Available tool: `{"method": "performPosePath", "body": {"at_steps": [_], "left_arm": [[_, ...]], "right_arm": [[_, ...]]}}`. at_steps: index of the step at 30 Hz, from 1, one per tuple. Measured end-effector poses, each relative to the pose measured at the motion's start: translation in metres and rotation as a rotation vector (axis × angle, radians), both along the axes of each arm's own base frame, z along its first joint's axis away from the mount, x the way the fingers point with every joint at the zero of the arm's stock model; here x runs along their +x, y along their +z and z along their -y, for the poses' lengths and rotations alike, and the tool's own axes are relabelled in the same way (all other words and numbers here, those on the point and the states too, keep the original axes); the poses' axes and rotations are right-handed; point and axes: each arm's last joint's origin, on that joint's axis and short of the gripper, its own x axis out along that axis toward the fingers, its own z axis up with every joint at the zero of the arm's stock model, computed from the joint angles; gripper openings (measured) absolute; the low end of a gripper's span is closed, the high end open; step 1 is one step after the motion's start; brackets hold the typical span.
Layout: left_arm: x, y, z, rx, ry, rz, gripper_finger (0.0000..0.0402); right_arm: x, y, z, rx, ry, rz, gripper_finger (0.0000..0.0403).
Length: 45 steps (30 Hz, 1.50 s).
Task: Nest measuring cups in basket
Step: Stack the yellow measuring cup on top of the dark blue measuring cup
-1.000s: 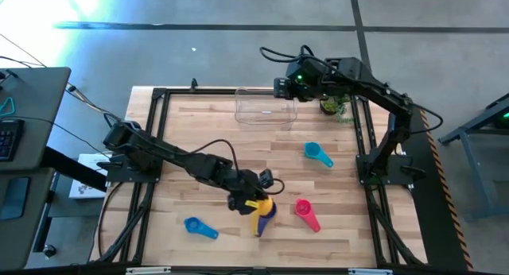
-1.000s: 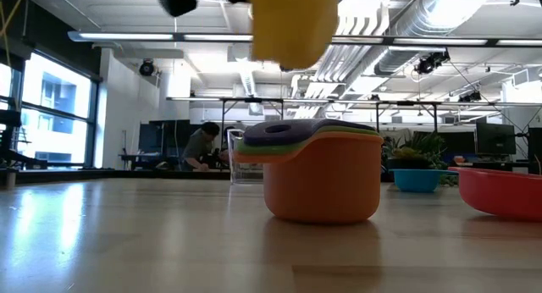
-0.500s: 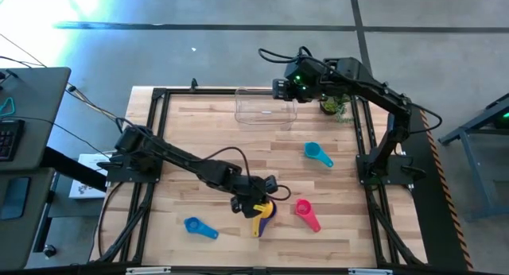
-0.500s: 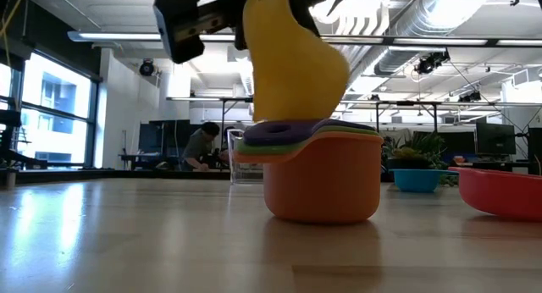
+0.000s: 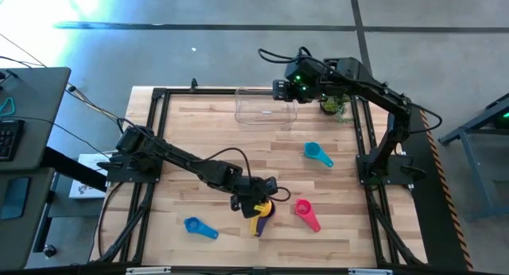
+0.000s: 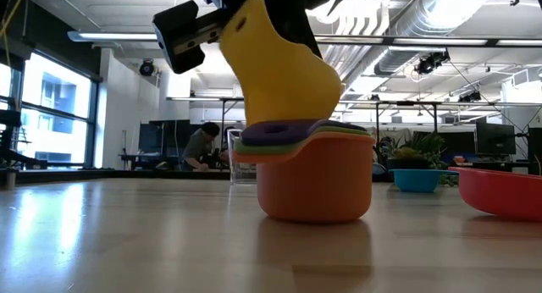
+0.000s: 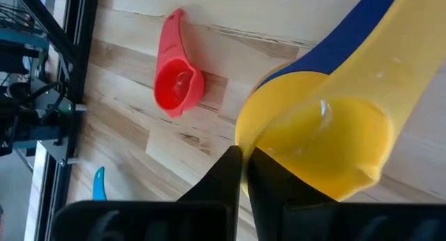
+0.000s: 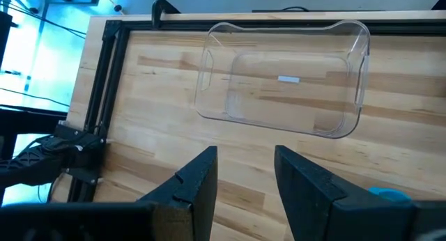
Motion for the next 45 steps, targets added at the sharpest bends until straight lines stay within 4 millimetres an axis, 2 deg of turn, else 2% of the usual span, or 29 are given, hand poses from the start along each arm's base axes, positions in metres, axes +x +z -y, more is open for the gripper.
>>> {"method": "performPosePath", "body": {"at_steps": [17, 25, 30, 36, 40, 45], "left_arm": [[0.000, 0.000, 0.000, -0.002, 0.002, 0.000, 0.0026], [-0.003, 0.003, -0.005, 0.002, 0.215, 0.000, 0.0020], [-0.014, 0.012, -0.012, -0.055, 0.356, -0.066, 0.0008], [-0.032, 0.032, -0.025, -0.141, 0.559, -0.113, 0.0001], [-0.050, 0.047, -0.032, -0.170, 0.659, -0.156, 0.0001], [-0.071, 0.074, -0.038, -0.265, 0.751, -0.133, 0.0001]], "right_arm": [[0.000, 0.000, 0.000, -0.011, 0.017, -0.007, 0.0135], [0.000, 0.000, -0.001, 0.006, 0.035, -0.004, 0.0135], [0.001, 0.000, -0.003, 0.029, 0.125, -0.010, 0.0135], [-0.003, -0.002, -0.007, 0.058, 0.213, -0.059, 0.0135], [-0.008, -0.007, -0.024, 0.078, 0.259, -0.155, 0.0135], [-0.003, -0.007, -0.051, 0.067, 0.340, -0.154, 0.0135]]}}
